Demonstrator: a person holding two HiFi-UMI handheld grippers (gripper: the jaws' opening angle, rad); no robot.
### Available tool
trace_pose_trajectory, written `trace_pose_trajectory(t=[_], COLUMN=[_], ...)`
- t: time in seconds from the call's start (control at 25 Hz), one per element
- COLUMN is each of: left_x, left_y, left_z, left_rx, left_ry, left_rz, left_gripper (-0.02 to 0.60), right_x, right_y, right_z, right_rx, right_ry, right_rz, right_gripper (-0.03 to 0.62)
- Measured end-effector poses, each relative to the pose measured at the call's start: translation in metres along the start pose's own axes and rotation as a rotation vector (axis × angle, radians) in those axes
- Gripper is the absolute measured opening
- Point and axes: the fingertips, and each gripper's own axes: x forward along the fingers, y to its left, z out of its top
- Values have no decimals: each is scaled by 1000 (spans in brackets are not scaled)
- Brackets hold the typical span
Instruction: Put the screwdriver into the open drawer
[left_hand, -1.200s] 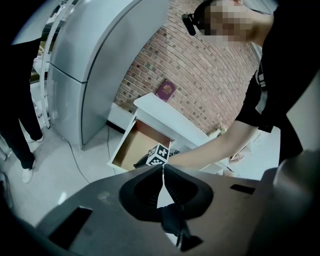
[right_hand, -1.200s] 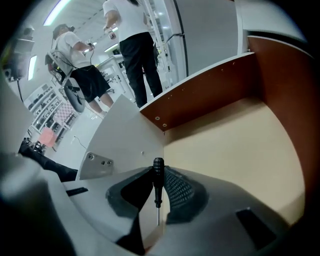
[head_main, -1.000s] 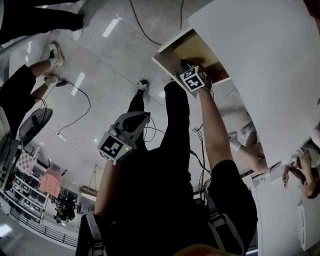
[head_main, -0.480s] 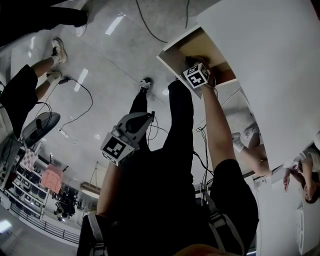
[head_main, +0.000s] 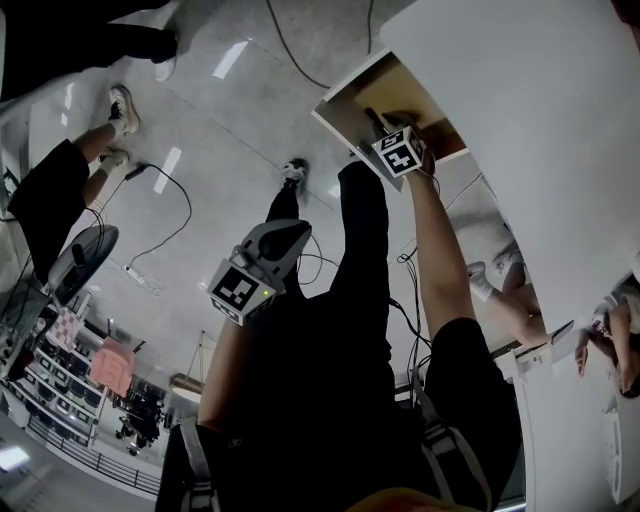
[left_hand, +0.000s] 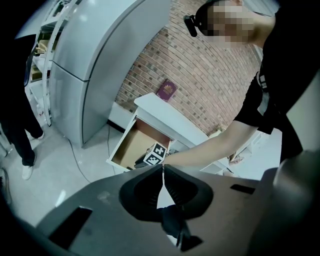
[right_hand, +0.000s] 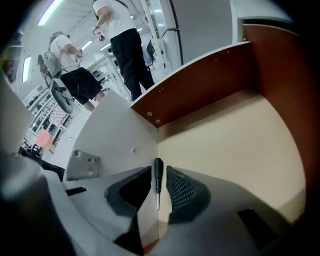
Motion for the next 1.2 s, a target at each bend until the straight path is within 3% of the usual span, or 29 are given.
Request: trace_pose_trajectory(t=[0.08, 0.24, 0.44, 0.84, 1.2], left_x=[-1, -3, -15, -34, -54], left_y=[-6, -14, -35, -73, -92], left_z=[7, 30, 58, 82, 96], left_rx=[30, 150, 224, 419, 471], left_ry=[0, 11, -20, 4, -66], left_rz=[-10, -31, -62, -159, -235], left_gripper=[20, 20, 20, 20, 20], right_x=[-18, -61, -127, -267, -367], right_y=[-1, 4, 35, 101, 171], right_z=[0, 11, 9, 7, 14], right_rx=[9, 49, 129, 170, 215], right_ry=[-14, -92, -173, -333, -477], right_rz=[-17, -30, -22, -153, -308], right_gripper=[144, 60, 55, 55, 57])
